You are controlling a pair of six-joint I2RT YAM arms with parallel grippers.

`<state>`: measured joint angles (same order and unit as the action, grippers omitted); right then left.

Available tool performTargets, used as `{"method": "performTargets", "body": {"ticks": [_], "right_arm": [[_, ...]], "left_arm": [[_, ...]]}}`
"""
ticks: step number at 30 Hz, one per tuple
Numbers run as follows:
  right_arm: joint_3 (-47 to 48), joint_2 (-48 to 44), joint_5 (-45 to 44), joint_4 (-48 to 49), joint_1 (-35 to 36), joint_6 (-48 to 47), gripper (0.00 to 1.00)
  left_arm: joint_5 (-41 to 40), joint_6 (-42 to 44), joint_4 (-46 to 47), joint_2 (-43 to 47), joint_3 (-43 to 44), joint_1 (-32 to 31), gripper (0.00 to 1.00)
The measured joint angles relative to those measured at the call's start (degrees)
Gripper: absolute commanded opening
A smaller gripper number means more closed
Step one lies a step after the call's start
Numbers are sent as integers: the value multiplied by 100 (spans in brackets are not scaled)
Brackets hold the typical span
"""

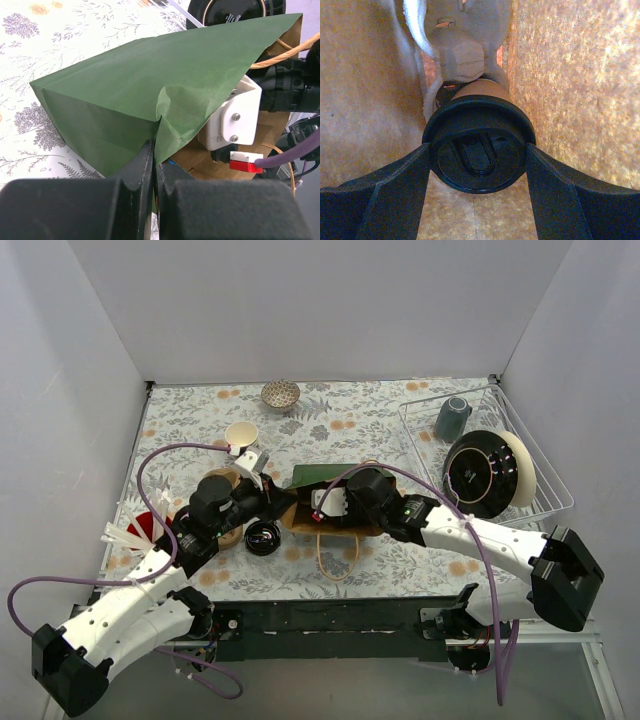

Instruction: Pack the takeout coffee

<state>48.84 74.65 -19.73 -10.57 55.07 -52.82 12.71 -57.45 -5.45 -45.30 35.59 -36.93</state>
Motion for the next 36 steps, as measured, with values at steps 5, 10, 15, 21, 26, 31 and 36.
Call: {"method": "performTargets", "body": {"ticks": [5,10,15,21,26,31,36], "right_arm": [[0,87,103,52,-68,28,38],[0,122,179,151,-149,149,38],[0,229,195,267,-254,221,38],[13,446,197,492,-302,321,38],[79,549,256,553,-358,352,38],[328,758,363,470,-468,385,38],[708,881,446,31,-509,459,38]], "left_arm": [[-2,2,17,22,-33,0,0],[-2,7,24,81,-81,0,0],[-9,28,33,94,-111,0,0],[-61,68,20,74,-111,0,0],[-109,72,11,70,-111,0,0],[-138,87,15,39,-111,0,0],[-155,114,42,15,-111,0,0]]}}
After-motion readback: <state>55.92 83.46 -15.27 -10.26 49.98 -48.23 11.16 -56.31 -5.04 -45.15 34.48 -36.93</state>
